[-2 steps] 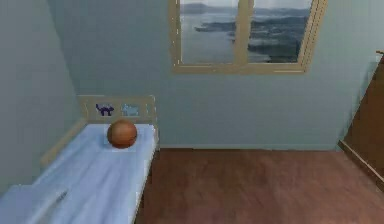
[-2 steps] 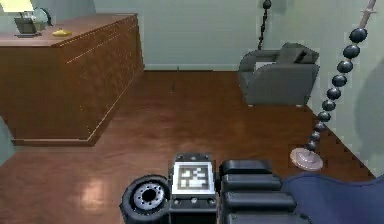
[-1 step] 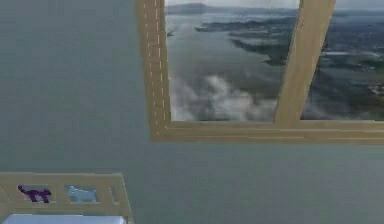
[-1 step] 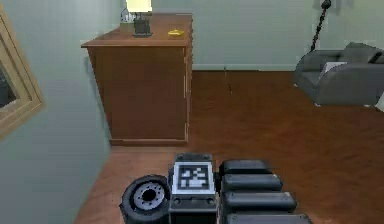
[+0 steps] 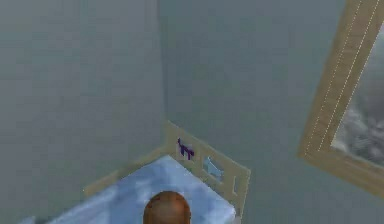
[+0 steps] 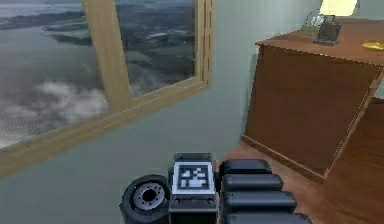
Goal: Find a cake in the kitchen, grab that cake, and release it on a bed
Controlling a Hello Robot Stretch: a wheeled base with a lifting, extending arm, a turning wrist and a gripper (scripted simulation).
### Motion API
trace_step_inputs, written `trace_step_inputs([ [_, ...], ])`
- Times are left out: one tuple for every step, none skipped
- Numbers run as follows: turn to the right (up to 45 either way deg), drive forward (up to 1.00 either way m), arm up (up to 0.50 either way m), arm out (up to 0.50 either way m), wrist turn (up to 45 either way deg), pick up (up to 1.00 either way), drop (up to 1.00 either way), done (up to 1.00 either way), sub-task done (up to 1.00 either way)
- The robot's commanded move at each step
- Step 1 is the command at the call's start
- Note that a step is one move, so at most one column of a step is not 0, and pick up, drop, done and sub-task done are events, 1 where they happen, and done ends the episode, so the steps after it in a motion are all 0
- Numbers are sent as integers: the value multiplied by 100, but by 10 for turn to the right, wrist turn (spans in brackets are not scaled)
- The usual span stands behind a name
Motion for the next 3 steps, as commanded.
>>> trace_step_inputs([
  [-450,0,0,0,0,0,0,0,0],
  [-450,0,0,0,0,0,0,0,0],
  [-390,0,0,0,0,0,0,0,0],
])
